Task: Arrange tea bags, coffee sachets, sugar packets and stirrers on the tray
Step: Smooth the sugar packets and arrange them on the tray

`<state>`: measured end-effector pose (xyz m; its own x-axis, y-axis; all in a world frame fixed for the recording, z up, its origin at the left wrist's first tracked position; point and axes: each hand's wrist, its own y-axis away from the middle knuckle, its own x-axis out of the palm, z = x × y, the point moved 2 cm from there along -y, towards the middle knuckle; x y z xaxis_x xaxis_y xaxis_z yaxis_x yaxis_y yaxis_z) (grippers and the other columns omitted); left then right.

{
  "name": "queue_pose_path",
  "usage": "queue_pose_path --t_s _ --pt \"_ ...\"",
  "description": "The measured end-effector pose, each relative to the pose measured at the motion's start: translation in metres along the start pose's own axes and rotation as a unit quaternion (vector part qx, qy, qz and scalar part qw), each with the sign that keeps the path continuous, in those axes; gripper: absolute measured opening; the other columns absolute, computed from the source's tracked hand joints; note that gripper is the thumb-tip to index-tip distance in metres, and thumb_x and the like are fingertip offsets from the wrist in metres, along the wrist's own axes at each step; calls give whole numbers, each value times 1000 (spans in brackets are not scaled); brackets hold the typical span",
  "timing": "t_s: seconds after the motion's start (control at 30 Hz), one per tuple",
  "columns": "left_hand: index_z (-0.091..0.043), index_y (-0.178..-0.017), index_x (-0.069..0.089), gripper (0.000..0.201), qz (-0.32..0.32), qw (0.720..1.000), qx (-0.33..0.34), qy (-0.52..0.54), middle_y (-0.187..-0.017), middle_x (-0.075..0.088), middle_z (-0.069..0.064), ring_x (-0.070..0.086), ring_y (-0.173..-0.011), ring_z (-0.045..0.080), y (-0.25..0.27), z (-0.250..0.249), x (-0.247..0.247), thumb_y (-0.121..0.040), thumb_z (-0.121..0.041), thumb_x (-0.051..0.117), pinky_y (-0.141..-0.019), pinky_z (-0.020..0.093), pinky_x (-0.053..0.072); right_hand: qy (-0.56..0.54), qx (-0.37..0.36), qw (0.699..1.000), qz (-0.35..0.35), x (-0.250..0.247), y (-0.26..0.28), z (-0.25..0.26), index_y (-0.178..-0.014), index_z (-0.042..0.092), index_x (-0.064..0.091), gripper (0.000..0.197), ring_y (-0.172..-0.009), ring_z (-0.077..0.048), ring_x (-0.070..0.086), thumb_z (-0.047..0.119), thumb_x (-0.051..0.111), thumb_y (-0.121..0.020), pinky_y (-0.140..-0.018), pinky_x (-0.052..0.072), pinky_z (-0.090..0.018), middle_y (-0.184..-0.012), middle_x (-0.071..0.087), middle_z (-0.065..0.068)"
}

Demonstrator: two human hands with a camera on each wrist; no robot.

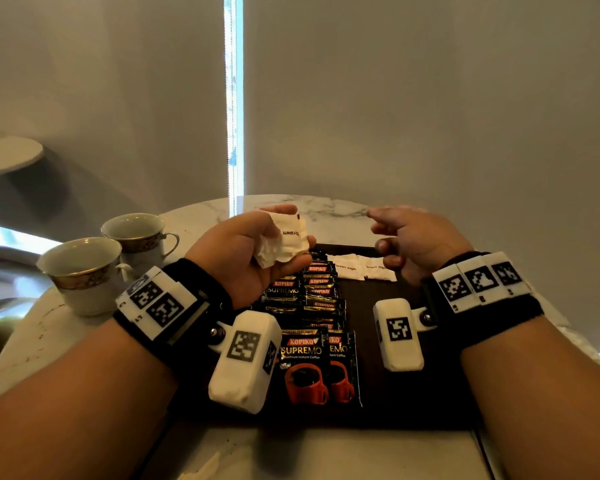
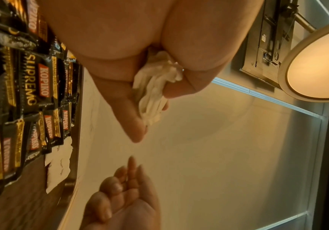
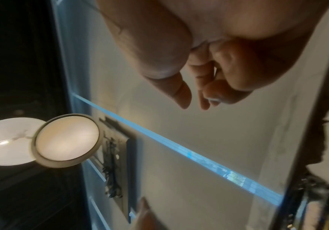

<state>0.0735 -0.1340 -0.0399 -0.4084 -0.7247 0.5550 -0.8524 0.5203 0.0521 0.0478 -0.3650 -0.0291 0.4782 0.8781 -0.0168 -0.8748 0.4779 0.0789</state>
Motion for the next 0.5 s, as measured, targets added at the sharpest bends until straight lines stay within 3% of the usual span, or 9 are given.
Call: queue_pose_path --t_s 0.1,0.23,0.37,0.5 --pt "-5 -129 58 40 13 1000 -6 -25 -125 63 25 75 -88 26 1 1 2 -91 2 48 -66 37 61 -13 -25 997 67 13 23 11 -119 5 61 34 -53 -10 44 28 64 -95 -38 26 -19 -86 55 -3" --pt "-6 -116 62 26 -6 999 -2 -35 -111 69 19 74 -79 24 5 2 7 -90 -1 58 -56 29 59 -66 -10 987 147 29 47 6 -108 9 64 32 -55 -10 43 34 66 -88 -42 26 -21 -77 55 -1" --pt "0 -132 56 58 12 998 13 -60 -107 65 17 65 -72 20 6 5 11 -76 -8 68 -52 25 55 -86 -21 974 209 39 59 -9 -98 8 63 28 -55 -11 43 28 70 -80 -45 25 -21 -73 58 -1" --pt "1 -135 53 49 13 998 14 -63 -110 62 20 66 -69 20 5 8 11 -88 -5 65 -51 25 53 -84 -40 975 200 39 64 -14 -92 6 61 8 -51 -10 47 12 64 -88 -42 29 -21 -68 67 -2"
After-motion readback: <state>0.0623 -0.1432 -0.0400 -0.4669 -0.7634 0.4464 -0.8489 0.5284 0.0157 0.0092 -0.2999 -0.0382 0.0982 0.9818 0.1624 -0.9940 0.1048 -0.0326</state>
